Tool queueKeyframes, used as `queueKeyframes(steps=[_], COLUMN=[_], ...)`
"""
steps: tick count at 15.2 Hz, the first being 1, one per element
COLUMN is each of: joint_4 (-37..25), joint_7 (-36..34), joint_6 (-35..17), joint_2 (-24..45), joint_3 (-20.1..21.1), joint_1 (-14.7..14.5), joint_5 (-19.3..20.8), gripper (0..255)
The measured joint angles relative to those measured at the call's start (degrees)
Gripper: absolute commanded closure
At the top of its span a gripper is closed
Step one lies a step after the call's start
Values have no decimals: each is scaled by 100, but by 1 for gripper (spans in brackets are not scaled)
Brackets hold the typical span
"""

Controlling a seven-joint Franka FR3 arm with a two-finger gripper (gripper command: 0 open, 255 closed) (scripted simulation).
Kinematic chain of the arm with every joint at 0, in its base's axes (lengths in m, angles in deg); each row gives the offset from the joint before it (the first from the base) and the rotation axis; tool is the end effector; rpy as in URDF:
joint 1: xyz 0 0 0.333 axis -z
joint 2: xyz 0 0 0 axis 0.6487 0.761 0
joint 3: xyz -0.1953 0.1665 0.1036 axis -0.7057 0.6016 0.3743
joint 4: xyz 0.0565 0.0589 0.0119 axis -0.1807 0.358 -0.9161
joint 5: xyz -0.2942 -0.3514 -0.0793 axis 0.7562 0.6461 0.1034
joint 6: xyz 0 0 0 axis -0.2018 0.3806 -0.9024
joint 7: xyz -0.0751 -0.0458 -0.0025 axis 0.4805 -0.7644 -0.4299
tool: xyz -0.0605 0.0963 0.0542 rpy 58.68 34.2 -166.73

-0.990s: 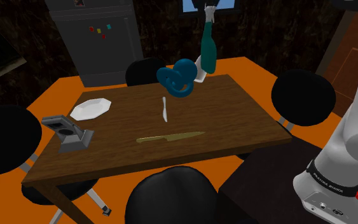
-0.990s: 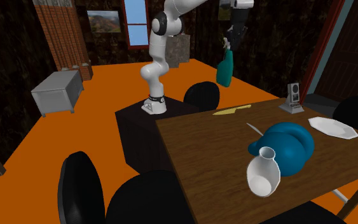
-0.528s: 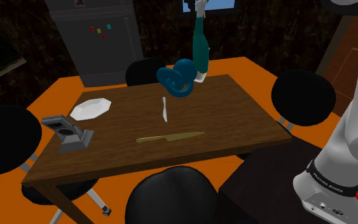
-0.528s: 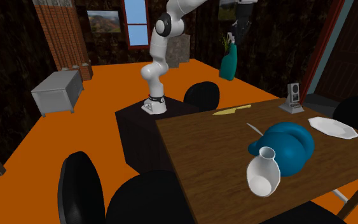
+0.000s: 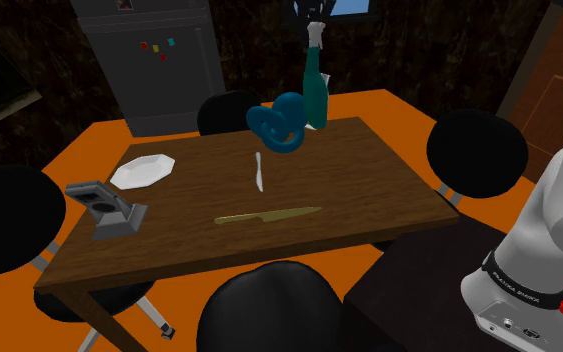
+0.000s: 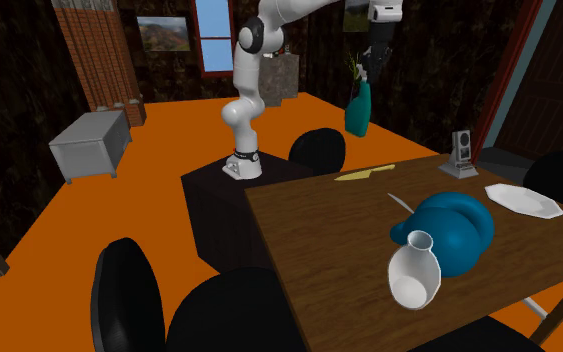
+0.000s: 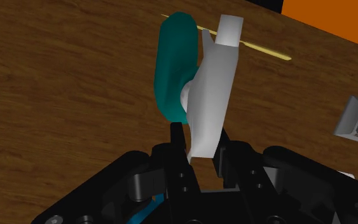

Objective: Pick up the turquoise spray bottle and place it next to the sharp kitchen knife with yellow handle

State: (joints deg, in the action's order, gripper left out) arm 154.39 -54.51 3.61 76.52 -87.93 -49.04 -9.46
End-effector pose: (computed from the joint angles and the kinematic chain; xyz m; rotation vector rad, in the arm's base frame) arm 0.6364 0.0442 0.6346 -3.0150 0.3814 0.0975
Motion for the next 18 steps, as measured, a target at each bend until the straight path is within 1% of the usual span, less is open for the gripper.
queueKeyframes(steps=[7, 18], joint_4=[992, 2195], joint_7=[33, 102], joint_6=[-688, -1632], joint_2=[-308, -567], joint_3=[19, 36], joint_1=[-46, -74], joint_5=[53, 85], gripper=[255, 255])
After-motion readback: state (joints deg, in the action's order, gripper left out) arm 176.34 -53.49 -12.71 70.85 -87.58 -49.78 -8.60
